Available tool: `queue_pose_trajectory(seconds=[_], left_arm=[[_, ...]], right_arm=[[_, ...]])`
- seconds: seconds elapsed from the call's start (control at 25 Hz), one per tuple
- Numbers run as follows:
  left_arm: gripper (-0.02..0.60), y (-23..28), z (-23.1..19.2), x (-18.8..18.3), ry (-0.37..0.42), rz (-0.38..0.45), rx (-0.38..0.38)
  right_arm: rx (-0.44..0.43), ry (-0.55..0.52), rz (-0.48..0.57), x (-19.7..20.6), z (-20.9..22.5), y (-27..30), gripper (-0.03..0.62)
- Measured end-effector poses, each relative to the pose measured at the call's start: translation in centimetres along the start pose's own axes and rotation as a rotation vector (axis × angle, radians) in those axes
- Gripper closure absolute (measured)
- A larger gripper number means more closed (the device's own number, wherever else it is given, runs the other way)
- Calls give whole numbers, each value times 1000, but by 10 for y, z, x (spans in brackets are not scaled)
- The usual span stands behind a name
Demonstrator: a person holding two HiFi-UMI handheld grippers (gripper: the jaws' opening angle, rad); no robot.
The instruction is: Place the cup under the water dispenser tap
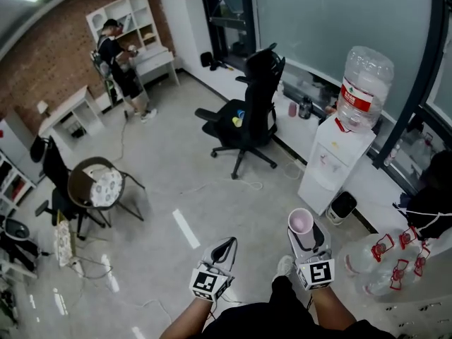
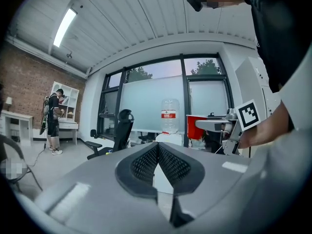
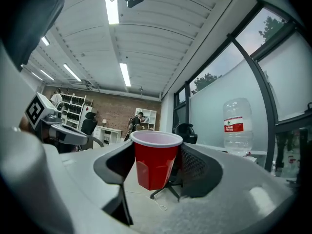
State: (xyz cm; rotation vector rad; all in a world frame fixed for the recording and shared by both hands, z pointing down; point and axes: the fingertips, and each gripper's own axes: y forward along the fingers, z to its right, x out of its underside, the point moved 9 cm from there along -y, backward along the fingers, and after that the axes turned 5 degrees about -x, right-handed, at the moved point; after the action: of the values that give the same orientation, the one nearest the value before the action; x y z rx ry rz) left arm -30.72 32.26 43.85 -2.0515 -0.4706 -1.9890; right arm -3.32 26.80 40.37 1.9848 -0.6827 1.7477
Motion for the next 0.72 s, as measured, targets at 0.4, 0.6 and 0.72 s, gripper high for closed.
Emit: queue_pose_trajectory(seconds=[0.4,0.6,0.72], left_arm=[[565,136,-10,-20,59,-5,46],[565,223,-11,-33,61,-12,90],[565,269,-8,-35,52,-9,100]], right_arm=[[35,28,5,10,122,64,321],[52,15,-15,25,181,91,321],[61,-15,-16,29,215,103,321]])
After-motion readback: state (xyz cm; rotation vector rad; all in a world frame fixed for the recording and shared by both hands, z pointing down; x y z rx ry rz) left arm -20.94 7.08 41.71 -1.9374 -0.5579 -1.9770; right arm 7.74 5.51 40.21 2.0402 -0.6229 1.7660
